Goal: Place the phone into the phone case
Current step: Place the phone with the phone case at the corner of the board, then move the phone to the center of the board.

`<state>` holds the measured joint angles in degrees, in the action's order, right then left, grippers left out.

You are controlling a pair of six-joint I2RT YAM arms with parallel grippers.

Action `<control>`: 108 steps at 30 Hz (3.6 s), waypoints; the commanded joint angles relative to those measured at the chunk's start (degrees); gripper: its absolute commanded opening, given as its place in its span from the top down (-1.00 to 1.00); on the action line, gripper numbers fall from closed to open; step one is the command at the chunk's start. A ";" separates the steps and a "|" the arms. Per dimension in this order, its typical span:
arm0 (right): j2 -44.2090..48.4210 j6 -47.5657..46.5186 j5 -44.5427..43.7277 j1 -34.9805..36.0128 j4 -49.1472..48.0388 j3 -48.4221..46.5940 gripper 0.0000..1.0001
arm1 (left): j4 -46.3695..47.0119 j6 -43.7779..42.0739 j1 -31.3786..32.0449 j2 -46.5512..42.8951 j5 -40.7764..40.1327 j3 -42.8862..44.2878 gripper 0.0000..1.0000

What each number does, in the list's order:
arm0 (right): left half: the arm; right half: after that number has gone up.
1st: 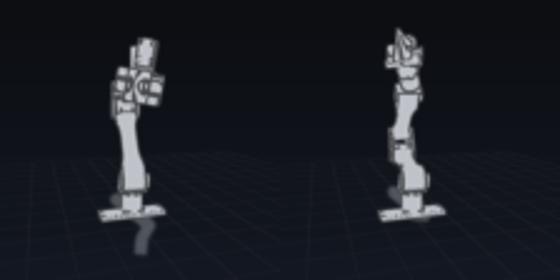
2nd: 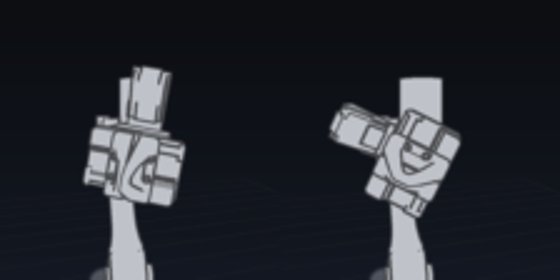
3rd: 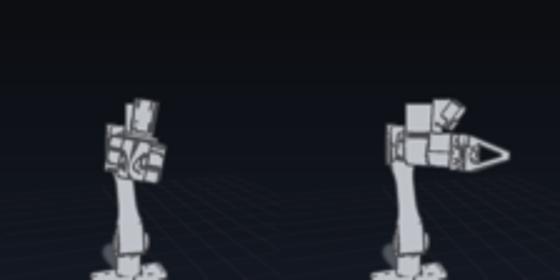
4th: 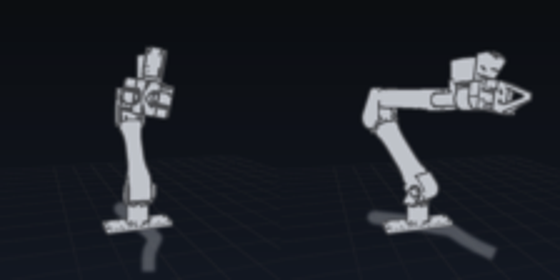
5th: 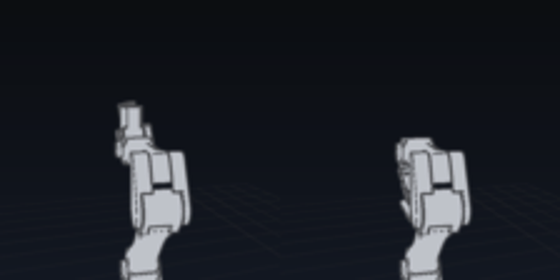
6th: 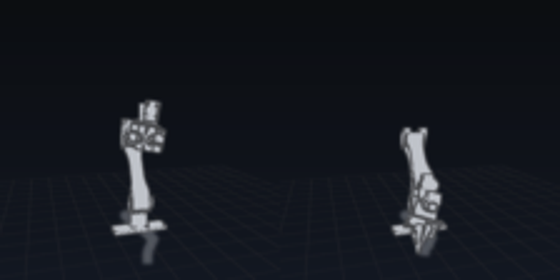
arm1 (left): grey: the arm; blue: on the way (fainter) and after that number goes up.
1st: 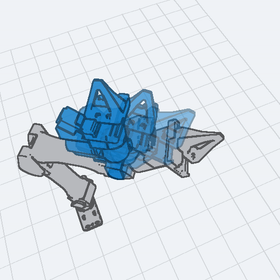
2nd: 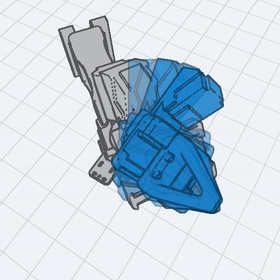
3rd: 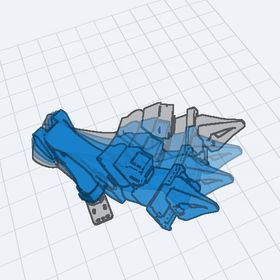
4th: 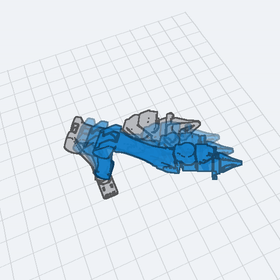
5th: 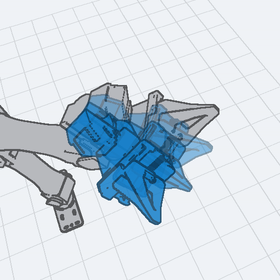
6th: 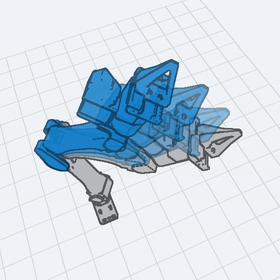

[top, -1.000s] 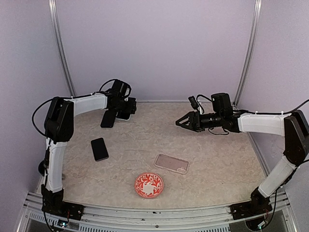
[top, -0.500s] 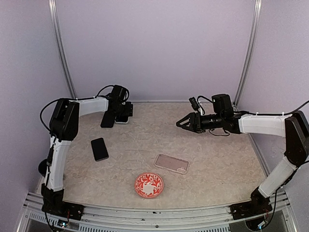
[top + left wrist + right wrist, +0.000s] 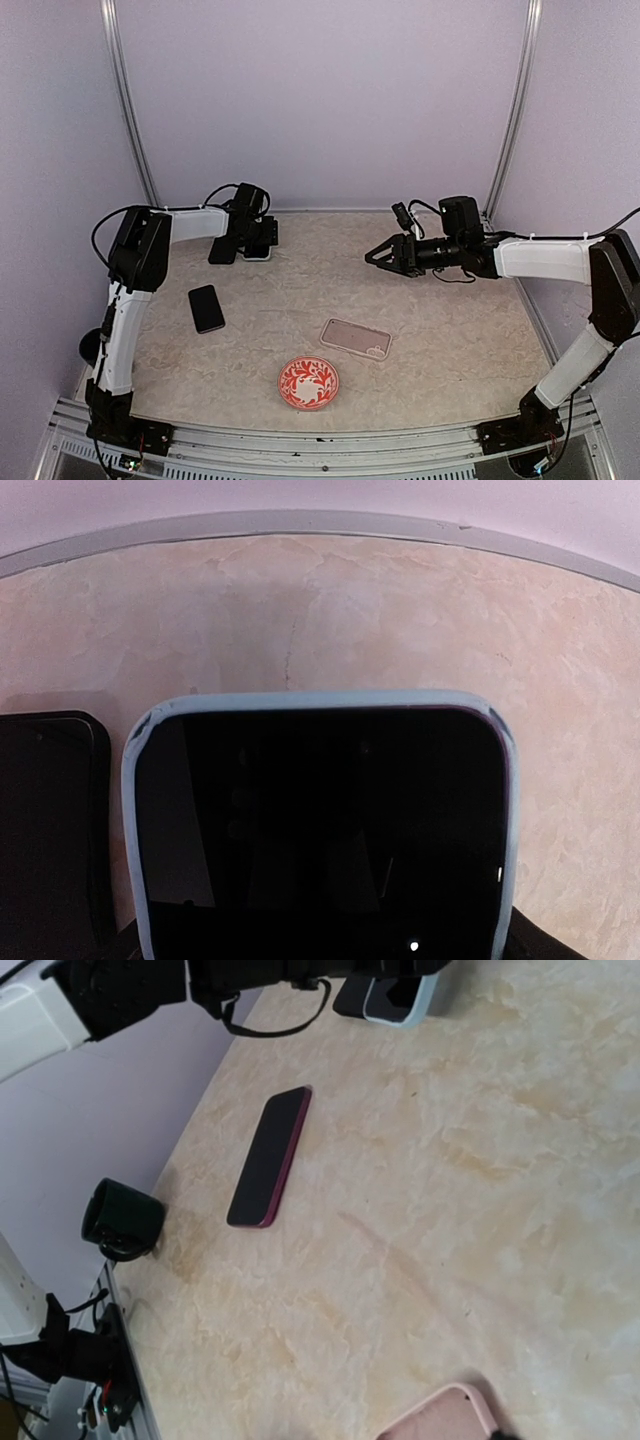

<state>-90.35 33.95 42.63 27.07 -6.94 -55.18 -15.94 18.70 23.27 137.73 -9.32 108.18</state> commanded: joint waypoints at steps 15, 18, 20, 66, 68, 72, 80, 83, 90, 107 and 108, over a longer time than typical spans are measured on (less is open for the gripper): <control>0.54 0.58 0.87 -0.44 -1.84 0.80 -0.41 | 2.04 2.22 -0.10 1.99 -1.67 0.45 -0.37; 0.50 0.66 0.96 -0.42 -1.99 0.77 -0.40 | 2.04 2.09 -0.06 2.25 -1.87 0.39 -0.38; 0.44 0.67 0.96 -0.47 -1.98 0.83 -0.40 | 1.97 2.09 -0.10 2.44 -2.00 0.49 -0.38; 0.08 -0.99 1.48 -0.43 -1.04 0.57 -0.50 | 4.06 3.15 -0.15 -2.15 -4.30 -0.25 -0.98; -0.16 -1.15 1.89 -0.35 -1.03 0.65 -0.51 | 4.24 2.98 -0.18 -3.62 -4.30 -0.30 -0.98; -0.28 -1.66 2.17 -0.35 -0.93 0.90 -0.52 | 5.19 2.91 -0.17 -5.97 -4.07 -1.59 -0.98; -0.61 -3.64 1.77 -0.36 -0.12 1.53 -0.55 | 11.44 5.31 -0.07 -13.91 -1.27 -12.22 -0.98; -1.01 -4.18 1.23 -0.35 0.21 1.97 -0.55 | 13.04 5.54 0.17 -17.81 -0.67 -16.76 -0.98; -1.90 -5.62 -0.09 0.12 1.01 2.14 -0.54 | 13.31 4.35 2.39 -27.90 -5.67 -28.18 -0.98; -3.54 -5.72 0.33 1.79 -0.51 1.12 -0.54 | 6.72 17.10 7.46 -46.70 -14.29 -55.28 -0.98; -3.59 -6.01 0.16 2.03 -0.39 0.86 -0.54 | 6.15 17.56 7.95 -47.76 -14.94 -56.18 -0.98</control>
<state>-93.12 29.15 43.00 28.21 -6.72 -53.56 -7.44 33.23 28.47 94.56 -21.23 54.74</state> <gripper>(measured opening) 0.771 0.989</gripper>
